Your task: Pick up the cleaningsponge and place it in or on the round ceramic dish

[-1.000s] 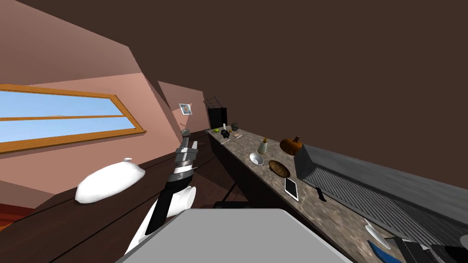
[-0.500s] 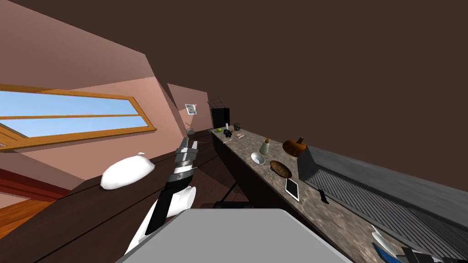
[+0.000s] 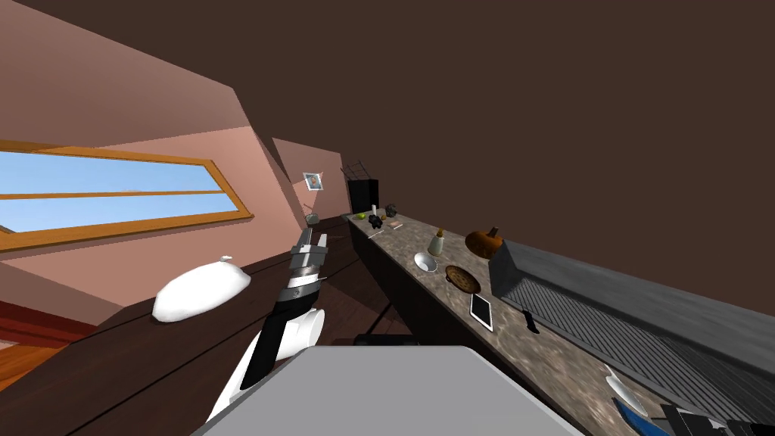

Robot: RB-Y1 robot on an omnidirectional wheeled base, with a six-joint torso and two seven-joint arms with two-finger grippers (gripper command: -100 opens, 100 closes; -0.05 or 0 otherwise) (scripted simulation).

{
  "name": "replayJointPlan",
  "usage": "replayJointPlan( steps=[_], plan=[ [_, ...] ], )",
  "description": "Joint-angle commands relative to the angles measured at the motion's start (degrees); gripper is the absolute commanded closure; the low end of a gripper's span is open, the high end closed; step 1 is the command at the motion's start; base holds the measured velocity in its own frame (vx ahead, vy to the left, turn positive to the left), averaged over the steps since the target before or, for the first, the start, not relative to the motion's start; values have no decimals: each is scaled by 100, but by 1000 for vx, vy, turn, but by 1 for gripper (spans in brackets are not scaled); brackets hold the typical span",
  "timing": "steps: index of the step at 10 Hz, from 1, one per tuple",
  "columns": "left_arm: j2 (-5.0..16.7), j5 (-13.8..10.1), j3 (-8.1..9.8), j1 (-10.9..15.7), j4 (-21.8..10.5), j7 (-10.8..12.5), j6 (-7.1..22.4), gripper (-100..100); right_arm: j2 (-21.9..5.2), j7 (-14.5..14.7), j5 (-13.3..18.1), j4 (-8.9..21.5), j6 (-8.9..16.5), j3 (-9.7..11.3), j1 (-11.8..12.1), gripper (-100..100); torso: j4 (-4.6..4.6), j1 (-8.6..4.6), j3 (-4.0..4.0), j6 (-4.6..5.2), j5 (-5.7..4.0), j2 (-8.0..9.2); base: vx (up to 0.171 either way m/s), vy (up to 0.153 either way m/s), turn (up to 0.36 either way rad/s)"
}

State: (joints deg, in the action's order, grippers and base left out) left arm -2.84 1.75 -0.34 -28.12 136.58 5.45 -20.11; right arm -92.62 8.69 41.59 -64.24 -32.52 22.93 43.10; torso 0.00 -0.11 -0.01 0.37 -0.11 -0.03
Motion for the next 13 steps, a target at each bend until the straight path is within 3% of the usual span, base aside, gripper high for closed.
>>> replayJointPlan(
  steps=[1, 3, 4, 5, 9, 13],
  plan=[
    [0, 0, 0, 0, 0, 0, 0, 0, -167, 73, -58, -90, -66, -106, 87, 100, 0, 0, 0, 0, 0, 0, 82, 26, -263],
    [0, 0, 0, 0, 0, 0, 0, 0, -200, 77, -67, -153, -29, -120, 132, 100, -2, 10, -8, -7, 3, -14, 53, 22, -115],
    [0, 0, -1, 1, 0, 0, 0, 0, -211, 91, -74, -160, -37, -129, 143, 0, 0, 4, -4, -13, 0, -6, 0, 0, 0],
    [0, 0, -1, 1, 0, 0, 0, 0, -410, -18, -126, -78, -81, -123, 59, 100, 2, -1, 1, -12, -2, 2, -27, 101, 44],
    [-1, 0, -2, 1, 0, 0, 0, 0, -627, -301, -258, -79, -284, -152, -165, 100, 0, 75, -8, -23, 17, -16, 28, 177, 62],
    [-1, 0, -1, 1, 0, 0, 0, 0, -948, -559, -353, -160, -669, -418, -365, 100, -1, 74, -19, -37, 23, -36, 74, 152, 56]
  ],
)
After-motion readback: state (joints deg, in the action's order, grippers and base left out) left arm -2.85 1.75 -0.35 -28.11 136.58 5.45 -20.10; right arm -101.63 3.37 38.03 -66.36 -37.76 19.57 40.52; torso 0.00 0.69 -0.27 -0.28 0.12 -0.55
